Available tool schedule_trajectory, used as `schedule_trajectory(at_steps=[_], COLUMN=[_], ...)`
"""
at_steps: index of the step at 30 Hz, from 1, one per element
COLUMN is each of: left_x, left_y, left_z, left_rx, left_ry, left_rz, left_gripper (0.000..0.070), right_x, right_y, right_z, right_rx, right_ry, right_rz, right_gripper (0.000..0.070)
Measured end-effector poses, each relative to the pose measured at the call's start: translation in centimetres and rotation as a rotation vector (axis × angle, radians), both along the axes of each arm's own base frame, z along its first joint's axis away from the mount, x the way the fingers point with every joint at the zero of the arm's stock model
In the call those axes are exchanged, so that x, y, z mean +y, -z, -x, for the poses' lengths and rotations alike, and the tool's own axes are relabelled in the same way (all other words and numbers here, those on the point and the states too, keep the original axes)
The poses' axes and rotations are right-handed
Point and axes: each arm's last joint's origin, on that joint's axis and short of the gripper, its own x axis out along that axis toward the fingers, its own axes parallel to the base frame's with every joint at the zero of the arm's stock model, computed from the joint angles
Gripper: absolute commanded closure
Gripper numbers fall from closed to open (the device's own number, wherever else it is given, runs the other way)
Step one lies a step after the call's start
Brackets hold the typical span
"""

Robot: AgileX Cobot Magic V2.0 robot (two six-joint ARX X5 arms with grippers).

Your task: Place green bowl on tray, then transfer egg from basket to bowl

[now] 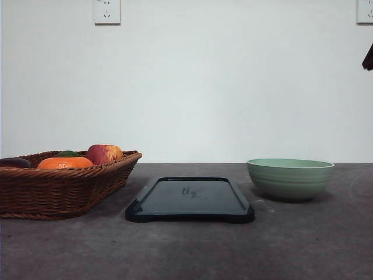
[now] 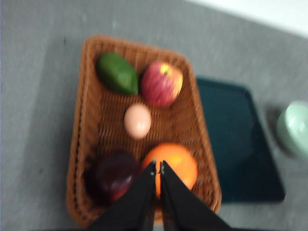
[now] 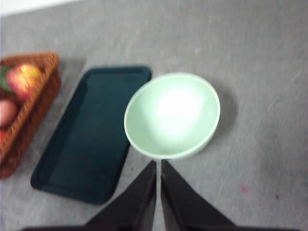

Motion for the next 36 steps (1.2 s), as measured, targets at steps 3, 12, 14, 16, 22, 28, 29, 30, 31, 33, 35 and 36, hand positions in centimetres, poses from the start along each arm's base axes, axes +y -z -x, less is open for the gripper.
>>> schedule_trajectory(at_steps=[3,12,14,16,22,28,29,30,31,33,35,36], left_x=[-0.2,-0.4,-0.4,-0.4,-0.4,-0.4,-0.4,-0.4,-0.4,-0.4,-0.4,-0.4], left_y=[0.1,0.5,0.4,0.4,0.4,0.4,0.4,0.4,0.4,0.4,0.3,0.3], left_z=[-0.8,-1.3,-1.3,-1.3,-1.4,-1.4,-1.4,-1.4,-1.4,-1.4,-1.4,-1.4], left_rx=[0.067,0.087,0.084,0.083,0.078,0.071,0.071,0.071,0.070,0.071,0.071,0.071], left_ry=[0.044,0.097,0.098,0.099,0.102,0.102,0.102,0.102,0.102,0.102,0.099,0.096], left_rz=[-0.045,-0.093,-0.093,-0.095,-0.099,-0.100,-0.100,-0.100,-0.100,-0.099,-0.095,-0.093], left_gripper=[0.0700,0.0476,0.0402,0.0377,0.0379,0.0379,0.0379,0.0379,0.0379,0.0379,0.0379,0.0379], right_x=[0.1,0.1,0.1,0.1,0.1,0.2,0.2,0.3,0.3,0.4,0.4,0.5], right_y=[-0.2,-0.2,-0.2,-0.2,-0.1,-1.1,-1.3,-1.4,-1.5,-1.5,-1.4,-1.3], right_z=[-0.5,-0.8,-0.8,-0.8,-1.1,-3.8,-4.5,-5.2,-5.8,-7.3,-8.6,-9.3], right_rx=[0.048,0.066,0.066,0.066,0.126,0.274,0.297,0.320,0.338,0.373,0.397,0.408], right_ry=[-0.018,-0.037,-0.037,-0.037,-0.011,0.005,0.004,0.004,0.006,0.005,0.004,0.000], right_rz=[0.021,0.047,0.047,0.047,0.063,0.099,0.106,0.114,0.127,0.152,0.174,0.180], right_gripper=[0.0693,0.0385,0.0375,0.0375,0.0375,0.0375,0.0375,0.0375,0.0375,0.0375,0.0375,0.0375])
